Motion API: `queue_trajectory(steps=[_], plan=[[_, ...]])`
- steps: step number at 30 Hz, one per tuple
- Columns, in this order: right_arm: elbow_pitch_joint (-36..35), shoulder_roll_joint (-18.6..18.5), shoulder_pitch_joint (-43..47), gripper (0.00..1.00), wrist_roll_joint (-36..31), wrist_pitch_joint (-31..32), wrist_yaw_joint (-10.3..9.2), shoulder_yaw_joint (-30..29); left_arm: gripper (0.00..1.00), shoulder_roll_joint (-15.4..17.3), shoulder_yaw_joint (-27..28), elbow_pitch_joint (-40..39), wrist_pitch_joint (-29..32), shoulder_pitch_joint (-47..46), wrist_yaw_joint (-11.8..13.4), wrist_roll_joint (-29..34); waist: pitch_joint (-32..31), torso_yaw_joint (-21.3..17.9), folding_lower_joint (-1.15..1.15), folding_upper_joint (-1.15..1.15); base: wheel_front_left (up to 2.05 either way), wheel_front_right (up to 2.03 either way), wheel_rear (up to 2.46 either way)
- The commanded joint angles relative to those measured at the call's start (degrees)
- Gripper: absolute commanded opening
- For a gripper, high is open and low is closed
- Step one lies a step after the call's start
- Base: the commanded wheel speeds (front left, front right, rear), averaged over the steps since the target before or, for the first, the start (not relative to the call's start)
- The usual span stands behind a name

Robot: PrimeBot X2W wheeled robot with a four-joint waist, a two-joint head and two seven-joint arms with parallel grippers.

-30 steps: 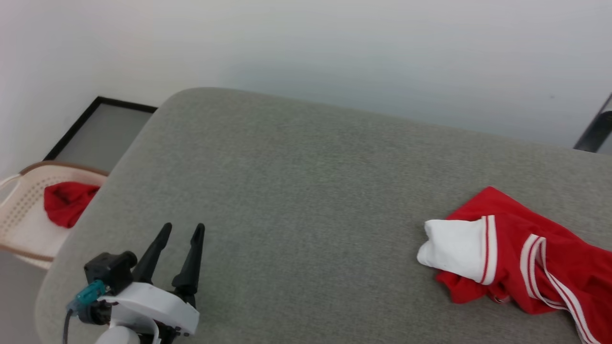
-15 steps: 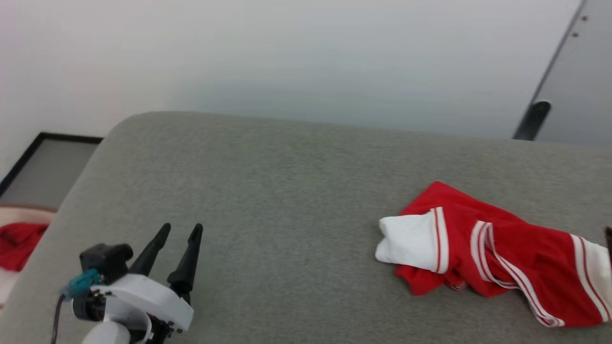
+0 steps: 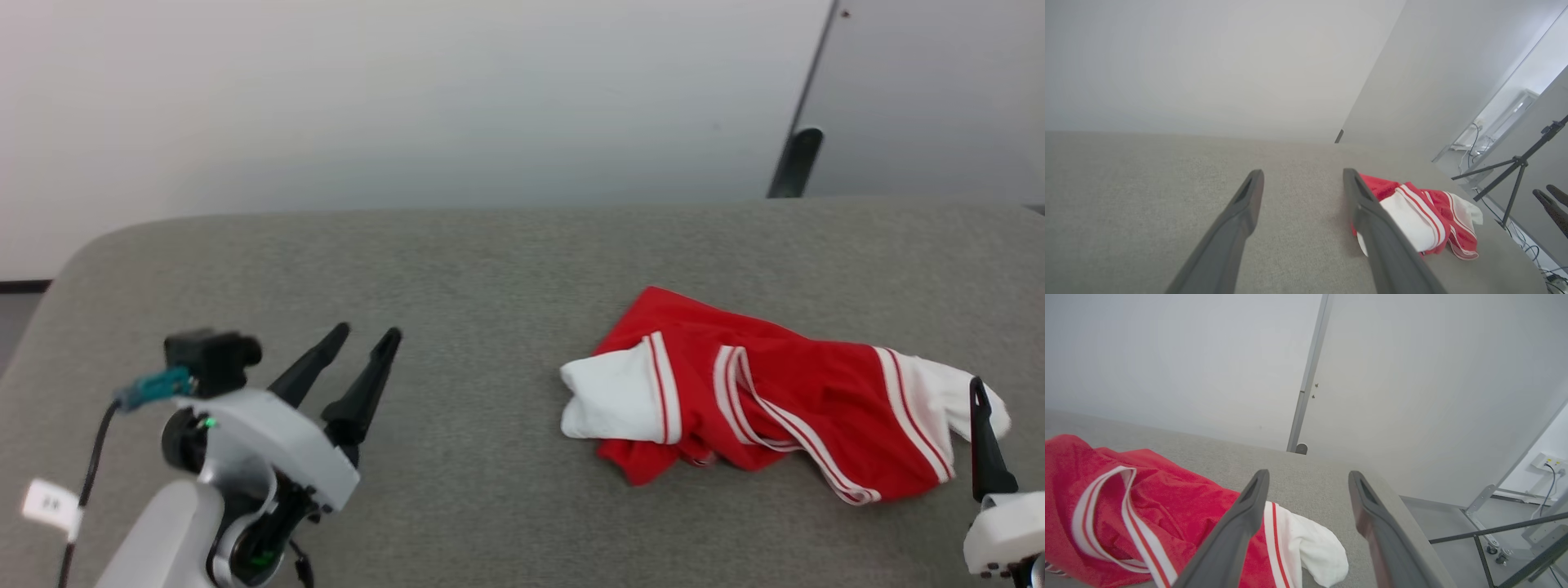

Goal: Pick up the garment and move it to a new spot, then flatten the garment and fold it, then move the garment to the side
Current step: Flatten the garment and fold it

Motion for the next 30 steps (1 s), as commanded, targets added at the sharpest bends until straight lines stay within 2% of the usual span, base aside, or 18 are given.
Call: queue_trajectory(steps=[1, 10, 15, 18, 24, 30], plan=[[0.10, 0.59, 1.07, 1.00, -0.68, -0.45, -0.06, -0.77, 1.00, 0.09, -0.48, -0.53, 0.90, -1.15, -0.34, -0.70, 1.44, -2.55, 0.00, 0.00, 0.00, 0.00, 0.00], [0.90, 5.24, 2.32, 1.00, -2.31, -1.61, -0.06, -4.64, 1.00, 0.51, -5.47, -1.19, 16.26, -8.02, -0.28, -6.78, 3.40, -8.25, 0.00, 0.00, 0.00, 0.00, 0.00], [0.83, 7.00, 2.93, 1.00, -2.62, -1.17, -0.06, -5.22, 1.00, 0.60, -8.25, -0.28, 27.52, -12.23, 2.13, -9.73, 4.40, -10.56, 0.00, 0.00, 0.00, 0.00, 0.00], [1.08, 7.60, 2.99, 1.00, -2.61, -0.98, -0.06, -5.08, 1.00, 1.16, -10.53, 0.56, 33.11, -15.04, 3.37, -8.96, 4.99, -11.50, 0.00, 0.00, 0.00, 0.00, 0.00], [2.13, 8.49, 2.08, 1.00, -2.14, -1.09, -0.06, -4.46, 1.00, 0.93, -14.31, 3.59, 39.92, -20.64, 4.10, -7.16, 6.36, -12.95, 0.00, 0.00, 0.00, 0.00, 0.00], [4.64, 8.81, 0.40, 1.00, -1.48, -2.11, -0.07, -3.62, 1.00, 0.05, -18.12, 7.73, 43.19, -25.59, 3.09, -3.86, 8.08, -14.14, 0.00, 0.00, 0.00, 0.00, 0.00]])
